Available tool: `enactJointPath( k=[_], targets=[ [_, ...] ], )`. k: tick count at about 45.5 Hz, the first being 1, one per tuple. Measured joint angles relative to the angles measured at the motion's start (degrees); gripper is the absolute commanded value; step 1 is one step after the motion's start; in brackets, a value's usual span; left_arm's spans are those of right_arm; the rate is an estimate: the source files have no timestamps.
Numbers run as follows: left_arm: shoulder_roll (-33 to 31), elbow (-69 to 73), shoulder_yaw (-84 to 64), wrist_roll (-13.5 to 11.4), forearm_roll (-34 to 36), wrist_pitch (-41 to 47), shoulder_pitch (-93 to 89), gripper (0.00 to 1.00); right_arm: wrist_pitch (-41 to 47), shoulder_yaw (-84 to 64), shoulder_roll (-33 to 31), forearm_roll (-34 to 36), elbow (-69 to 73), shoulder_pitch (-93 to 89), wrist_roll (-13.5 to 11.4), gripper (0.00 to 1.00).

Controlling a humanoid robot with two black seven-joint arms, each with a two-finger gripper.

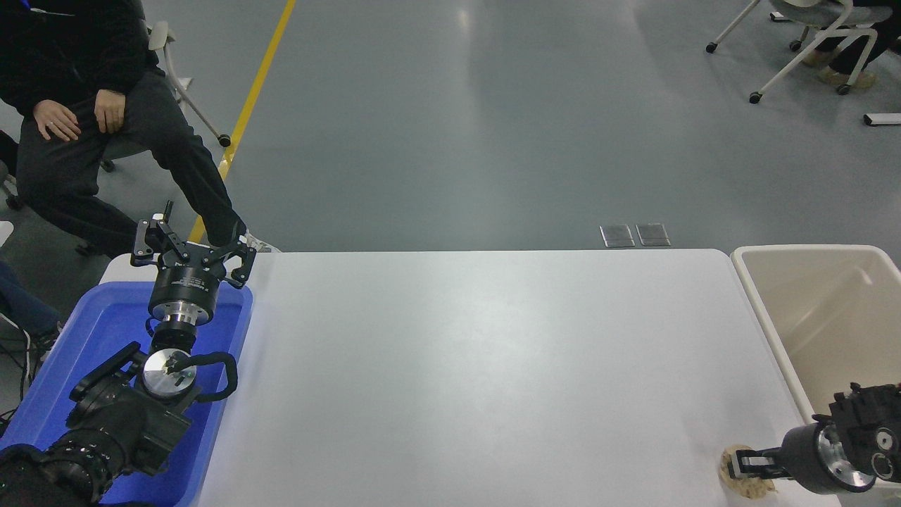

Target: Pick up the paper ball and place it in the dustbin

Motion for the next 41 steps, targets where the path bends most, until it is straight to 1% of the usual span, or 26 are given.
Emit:
enactJointPath(
  k=[7, 11, 27, 34, 41],
  targets=[
    [0.01, -0.01, -0.02, 0.00, 0.00, 0.00, 0.00, 0.99, 3.76, -0.06, -5.49, -0.60, 4.30, 4.87, 0.34, 0.00],
    [0.01, -0.01, -0.03, 0.00, 0.00, 0.00, 0.00, 0.99, 7.33, -0.09, -9.19, -1.67, 6.32, 8.77, 0.42, 0.00],
    [0.03, 0.00, -0.05, 0.01, 0.01, -0.10, 0.00, 0.99, 26.38, -0.11, -23.43, -9.57, 11.39, 27.89, 0.54, 0.00],
    [0.02, 0.00, -0.01, 0.05, 0.00, -0.11, 0.00, 0.99, 30.09, -0.07, -26.38, -12.03, 12.07, 35.46, 0.53, 0.00],
    [0.02, -0.01, 0.01, 0.09, -0.02, -0.11, 0.00, 0.99, 32.00, -0.06, -28.00, -13.67, 12.37, 41.76, 0.36, 0.00]
  ],
)
